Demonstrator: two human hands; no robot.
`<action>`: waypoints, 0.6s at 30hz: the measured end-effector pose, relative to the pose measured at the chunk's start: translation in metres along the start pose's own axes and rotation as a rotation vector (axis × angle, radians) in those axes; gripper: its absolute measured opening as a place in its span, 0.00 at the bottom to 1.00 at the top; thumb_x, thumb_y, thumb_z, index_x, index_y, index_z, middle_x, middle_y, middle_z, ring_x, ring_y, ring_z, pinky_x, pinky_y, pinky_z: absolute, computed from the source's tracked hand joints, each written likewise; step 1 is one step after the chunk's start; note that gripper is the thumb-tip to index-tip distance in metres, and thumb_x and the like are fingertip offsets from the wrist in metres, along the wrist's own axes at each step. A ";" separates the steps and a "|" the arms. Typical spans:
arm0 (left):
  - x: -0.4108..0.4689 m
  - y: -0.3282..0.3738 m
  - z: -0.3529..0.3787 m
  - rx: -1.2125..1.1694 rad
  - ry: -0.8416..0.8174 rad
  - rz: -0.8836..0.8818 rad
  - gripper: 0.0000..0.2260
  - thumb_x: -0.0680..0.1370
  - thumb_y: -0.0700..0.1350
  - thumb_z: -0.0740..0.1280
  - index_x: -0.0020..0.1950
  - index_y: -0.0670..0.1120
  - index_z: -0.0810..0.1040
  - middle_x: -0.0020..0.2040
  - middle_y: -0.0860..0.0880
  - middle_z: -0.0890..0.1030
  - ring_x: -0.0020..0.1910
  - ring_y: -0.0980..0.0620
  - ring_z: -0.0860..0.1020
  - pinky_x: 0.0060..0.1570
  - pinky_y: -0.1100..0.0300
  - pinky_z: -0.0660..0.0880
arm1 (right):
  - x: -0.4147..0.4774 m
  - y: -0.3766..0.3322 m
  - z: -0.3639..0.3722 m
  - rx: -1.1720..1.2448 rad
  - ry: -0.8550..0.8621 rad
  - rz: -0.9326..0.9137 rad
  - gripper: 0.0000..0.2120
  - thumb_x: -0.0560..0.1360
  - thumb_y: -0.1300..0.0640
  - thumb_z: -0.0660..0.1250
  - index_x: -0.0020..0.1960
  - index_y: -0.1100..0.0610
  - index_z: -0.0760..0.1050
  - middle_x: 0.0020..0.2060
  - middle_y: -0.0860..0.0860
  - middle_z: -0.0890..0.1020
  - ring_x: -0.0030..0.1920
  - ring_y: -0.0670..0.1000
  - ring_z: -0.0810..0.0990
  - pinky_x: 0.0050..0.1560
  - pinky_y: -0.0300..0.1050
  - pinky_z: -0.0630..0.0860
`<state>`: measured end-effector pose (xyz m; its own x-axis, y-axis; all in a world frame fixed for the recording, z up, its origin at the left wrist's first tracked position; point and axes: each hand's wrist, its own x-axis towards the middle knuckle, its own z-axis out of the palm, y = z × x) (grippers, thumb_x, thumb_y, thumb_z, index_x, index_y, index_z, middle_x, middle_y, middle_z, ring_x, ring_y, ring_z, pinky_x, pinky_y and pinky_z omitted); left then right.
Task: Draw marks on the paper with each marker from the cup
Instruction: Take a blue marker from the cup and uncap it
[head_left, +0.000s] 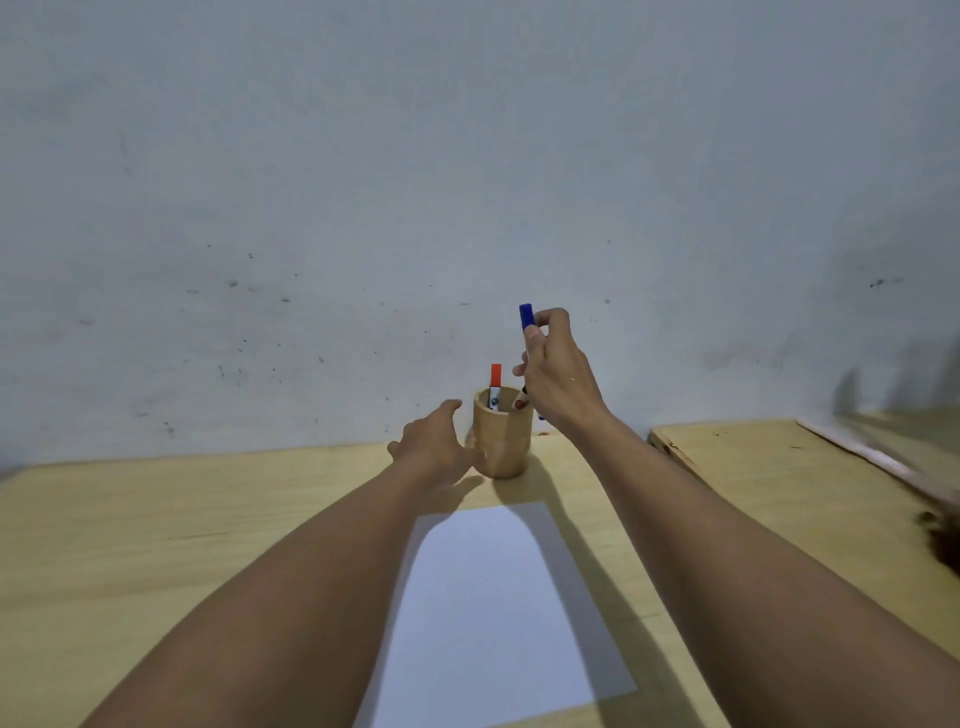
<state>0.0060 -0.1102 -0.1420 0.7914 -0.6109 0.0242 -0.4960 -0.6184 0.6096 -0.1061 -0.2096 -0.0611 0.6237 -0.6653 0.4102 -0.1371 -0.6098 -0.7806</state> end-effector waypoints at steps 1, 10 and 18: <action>-0.003 -0.001 -0.009 -0.002 0.025 0.001 0.35 0.73 0.57 0.72 0.77 0.57 0.62 0.67 0.51 0.76 0.68 0.46 0.72 0.65 0.47 0.67 | -0.003 -0.004 0.000 -0.015 -0.024 0.005 0.06 0.86 0.52 0.50 0.62 0.49 0.63 0.44 0.52 0.76 0.50 0.59 0.82 0.49 0.64 0.81; -0.066 -0.011 -0.099 -0.604 0.132 -0.022 0.12 0.80 0.48 0.62 0.60 0.48 0.80 0.54 0.46 0.84 0.43 0.50 0.80 0.45 0.57 0.73 | -0.049 -0.043 -0.002 -0.124 -0.278 -0.042 0.16 0.77 0.65 0.62 0.59 0.54 0.82 0.46 0.54 0.83 0.42 0.54 0.77 0.40 0.45 0.70; -0.119 -0.014 -0.135 -0.746 -0.031 0.040 0.07 0.78 0.48 0.70 0.55 0.50 0.84 0.50 0.49 0.86 0.44 0.51 0.84 0.43 0.57 0.80 | -0.085 -0.071 0.005 -0.125 -0.416 -0.098 0.13 0.80 0.59 0.65 0.60 0.51 0.83 0.45 0.51 0.87 0.42 0.48 0.82 0.48 0.49 0.76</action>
<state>-0.0326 0.0379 -0.0464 0.7617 -0.6466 0.0417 -0.1409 -0.1025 0.9847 -0.1455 -0.1076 -0.0434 0.8916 -0.3873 0.2348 -0.1379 -0.7259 -0.6738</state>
